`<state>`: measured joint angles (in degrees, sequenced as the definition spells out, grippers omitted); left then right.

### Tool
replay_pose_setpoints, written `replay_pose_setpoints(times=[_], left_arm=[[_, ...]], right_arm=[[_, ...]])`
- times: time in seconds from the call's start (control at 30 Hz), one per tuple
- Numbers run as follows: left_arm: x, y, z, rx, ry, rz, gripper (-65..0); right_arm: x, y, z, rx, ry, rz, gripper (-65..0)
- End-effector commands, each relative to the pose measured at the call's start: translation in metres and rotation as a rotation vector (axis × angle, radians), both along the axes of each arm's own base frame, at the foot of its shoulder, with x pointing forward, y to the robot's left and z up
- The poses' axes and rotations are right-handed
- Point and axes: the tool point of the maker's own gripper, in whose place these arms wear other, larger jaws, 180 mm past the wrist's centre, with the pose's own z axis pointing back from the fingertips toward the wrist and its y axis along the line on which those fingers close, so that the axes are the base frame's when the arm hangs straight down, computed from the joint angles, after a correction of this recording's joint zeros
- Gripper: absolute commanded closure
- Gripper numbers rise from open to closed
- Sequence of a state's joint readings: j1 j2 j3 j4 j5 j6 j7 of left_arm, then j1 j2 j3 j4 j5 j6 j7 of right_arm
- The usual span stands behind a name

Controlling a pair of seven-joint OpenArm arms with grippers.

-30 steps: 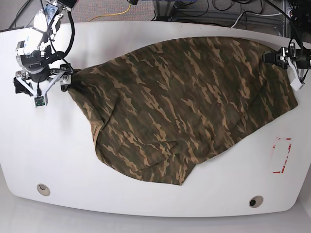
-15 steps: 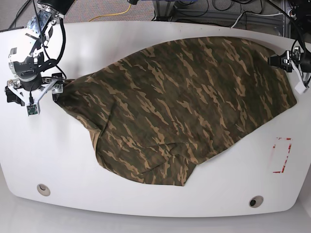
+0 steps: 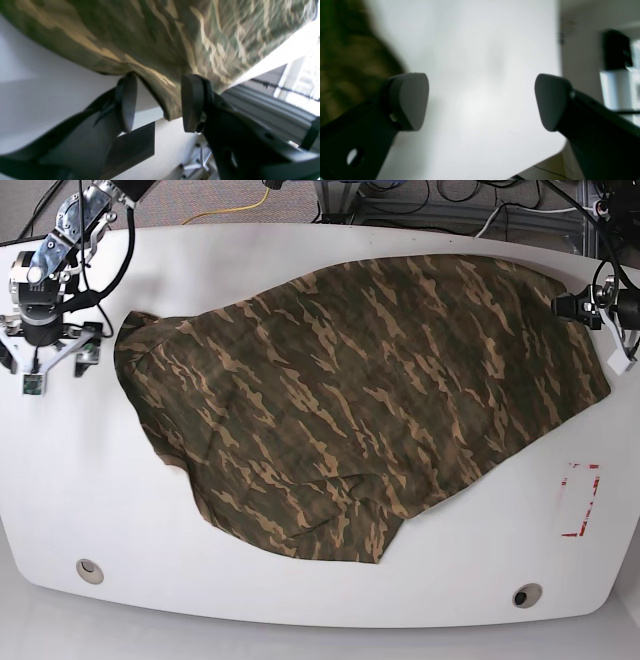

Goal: Layout the t-shirt on the table in an organized manner, then fold the t-shirt properly
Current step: 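Open both grippers to release the shirt corners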

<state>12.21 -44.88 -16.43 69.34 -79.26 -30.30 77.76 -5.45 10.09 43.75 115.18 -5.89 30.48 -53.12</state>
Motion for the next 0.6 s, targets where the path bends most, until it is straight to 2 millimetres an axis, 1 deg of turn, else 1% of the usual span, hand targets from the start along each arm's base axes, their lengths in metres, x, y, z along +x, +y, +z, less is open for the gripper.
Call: replay_pose_setpoints(times=[0.0, 0.07, 0.13, 0.17, 0.3, 0.43, 0.57], left_arm=[[0.013, 0.01, 0.017, 0.021, -0.053, -0.001, -26.9], [0.015, 0.009, 0.02, 0.022, -0.062, -0.004, -26.9], [0.023, 0.007, 0.027, 0.025, -0.096, -0.018, -26.9], [0.026, 0.006, 0.031, 0.027, -0.113, -0.022, -26.9], [0.036, 0.009, 0.044, 0.031, -0.175, -0.005, -26.9], [0.047, 0.006, 0.057, 0.001, -0.262, 0.044, -26.9], [0.06, 0.003, 0.082, -0.003, -0.389, 0.081, -26.8]], right_arm=[[0.012, 0.0, 0.019, -0.036, -0.049, 0.044, -65.0], [0.015, 0.003, 0.018, -0.039, -0.042, 0.067, -65.0], [0.016, 0.009, 0.015, -0.037, -0.026, 0.098, -65.0], [0.018, 0.015, 0.011, -0.033, -0.014, 0.124, -65.0], [0.028, 0.05, -0.004, 0.003, 0.02, 0.243, -65.0], [0.039, 0.082, -0.011, 0.058, 0.007, 0.32, -65.0], [0.052, 0.117, -0.014, 0.122, -0.017, 0.423, -65.0]])
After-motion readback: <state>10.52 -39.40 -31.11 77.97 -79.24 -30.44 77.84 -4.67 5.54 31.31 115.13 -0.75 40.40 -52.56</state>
